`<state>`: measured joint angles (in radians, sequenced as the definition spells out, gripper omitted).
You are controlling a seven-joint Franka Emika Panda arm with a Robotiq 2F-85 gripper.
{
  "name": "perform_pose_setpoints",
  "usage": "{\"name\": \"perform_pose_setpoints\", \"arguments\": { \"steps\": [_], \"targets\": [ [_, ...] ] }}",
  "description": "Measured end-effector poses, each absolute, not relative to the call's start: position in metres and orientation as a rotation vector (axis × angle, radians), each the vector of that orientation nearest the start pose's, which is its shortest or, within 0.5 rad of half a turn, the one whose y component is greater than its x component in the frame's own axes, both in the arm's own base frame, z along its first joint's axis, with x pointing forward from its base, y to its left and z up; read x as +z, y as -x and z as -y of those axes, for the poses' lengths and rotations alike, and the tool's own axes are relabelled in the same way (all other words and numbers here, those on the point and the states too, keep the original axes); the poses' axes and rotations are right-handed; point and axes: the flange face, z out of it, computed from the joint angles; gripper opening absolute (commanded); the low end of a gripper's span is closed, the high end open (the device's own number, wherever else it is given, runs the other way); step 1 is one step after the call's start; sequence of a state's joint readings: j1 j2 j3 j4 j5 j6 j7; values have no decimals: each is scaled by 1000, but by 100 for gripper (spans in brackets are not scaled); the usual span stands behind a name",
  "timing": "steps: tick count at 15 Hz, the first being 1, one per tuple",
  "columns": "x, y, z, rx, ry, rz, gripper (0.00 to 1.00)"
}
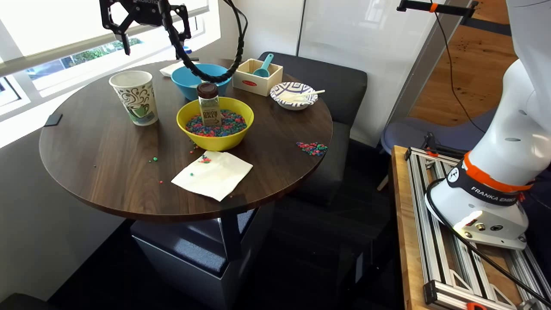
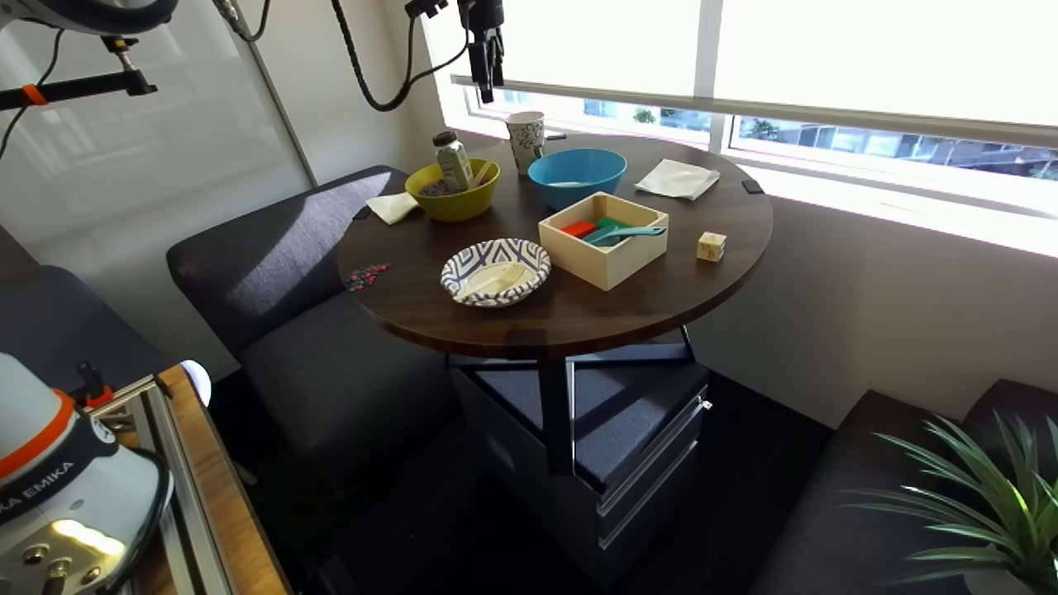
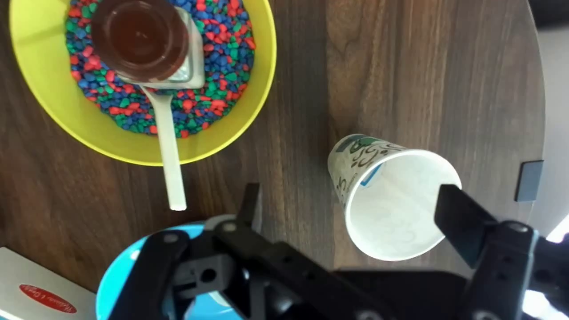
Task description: Put the paper cup in the blue bowl
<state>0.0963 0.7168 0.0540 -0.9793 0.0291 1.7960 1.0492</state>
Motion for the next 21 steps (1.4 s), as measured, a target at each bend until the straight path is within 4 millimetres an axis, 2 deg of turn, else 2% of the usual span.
{"name": "perform_pose_setpoints", "arguments": {
  "steps": [4,5,6,8,9,13,17,21],
  "targets": [
    [435,-770,-96,-163,2634,-1351,100],
    [429,-773,-94,-172,2624,-1360,95],
    [422,-776,-92,-179,2618,-1370,75],
    [409,-779,-90,-179,2607,-1390,70],
    [401,-780,-90,-170,2608,-1397,64],
    [380,-782,-90,-148,2627,-1414,31],
    [378,-782,-92,-150,2635,-1413,2],
    [392,-780,-105,-168,2638,-1385,0]
  ]
}}
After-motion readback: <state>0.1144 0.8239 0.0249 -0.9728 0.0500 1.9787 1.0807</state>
